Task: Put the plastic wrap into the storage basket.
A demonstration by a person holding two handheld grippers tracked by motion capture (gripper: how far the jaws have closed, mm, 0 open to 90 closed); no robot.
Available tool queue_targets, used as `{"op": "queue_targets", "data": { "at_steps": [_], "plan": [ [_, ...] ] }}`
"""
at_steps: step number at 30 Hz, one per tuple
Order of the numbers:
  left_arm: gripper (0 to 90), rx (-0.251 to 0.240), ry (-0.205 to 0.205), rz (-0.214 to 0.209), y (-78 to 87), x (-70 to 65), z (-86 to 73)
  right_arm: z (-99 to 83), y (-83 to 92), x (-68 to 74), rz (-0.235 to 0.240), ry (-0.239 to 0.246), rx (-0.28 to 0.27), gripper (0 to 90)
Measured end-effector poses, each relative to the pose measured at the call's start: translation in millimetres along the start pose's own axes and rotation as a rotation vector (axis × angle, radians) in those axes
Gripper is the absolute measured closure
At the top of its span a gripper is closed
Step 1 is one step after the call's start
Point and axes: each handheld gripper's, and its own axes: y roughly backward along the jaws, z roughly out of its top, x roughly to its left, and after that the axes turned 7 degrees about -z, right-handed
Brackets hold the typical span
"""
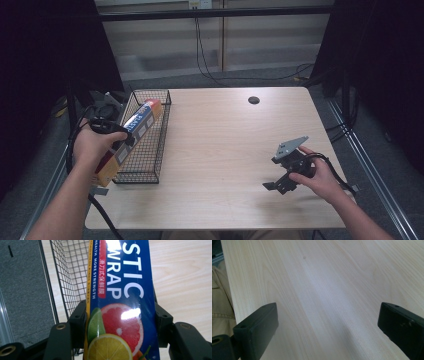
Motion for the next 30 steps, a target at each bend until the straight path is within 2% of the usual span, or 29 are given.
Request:
{"op": "queue_targets", "data": {
  "at_steps": [7,8,9,10,13,14,15,17,18,19,25,29,30],
  "plan": [
    [43.8,0.001,0.045,0.031,-7.8,1.0,2.0,-0.2,-1.5,0.2,0.013,0.007,-0.010,2.7],
    [43.8,0.005,0.042,0.034,-8.5,1.8,2.5,-0.3,-1.6,0.3,0.014,0.008,-0.009,2.7],
    [43.8,0.005,0.058,0.035,-10.1,1.5,2.6,-0.3,-1.7,0.3,0.014,0.008,-0.009,2.7],
    [43.8,0.010,0.050,0.042,-11.4,2.3,2.9,-0.3,-1.9,0.3,0.014,0.009,-0.009,2.7],
    [43.8,0.000,0.098,0.035,-17.2,1.8,2.2,-0.4,-1.9,1.0,0.008,0.008,-0.002,2.7],
    [43.8,-0.001,0.095,0.049,-18.9,1.7,2.4,-0.4,-2.5,1.0,0.011,0.012,-0.006,2.7],
    [43.8,0.005,0.115,0.050,-21.1,0.1,2.5,-0.6,-3.0,1.1,0.018,0.009,-0.012,2.7],
    [43.8,0.013,0.110,0.060,-23.9,-0.6,3.0,-1.0,-2.7,1.4,0.022,0.003,-0.020,2.7],
    [43.8,0.011,0.125,0.058,-25.8,-1.6,2.9,-1.2,-2.6,1.3,0.022,0.003,-0.023,2.7],
    [43.8,0.014,0.122,0.054,-27.1,-0.5,2.8,-1.3,-2.4,1.2,0.019,0.004,-0.022,2.7],
    [43.7,0.037,0.161,0.073,-38.8,-2.3,1.7,-2.7,-1.8,0.0,0.025,0.005,-0.026,2.7],
    [43.7,0.040,0.163,0.075,-43.8,-2.4,2.0,-2.6,-3.1,-0.6,0.034,0.008,-0.032,2.7],
    [43.7,0.043,0.179,0.076,-44.8,-2.8,2.4,-2.7,-3.3,-0.8,0.032,0.007,-0.036,2.7]
  ]
}}
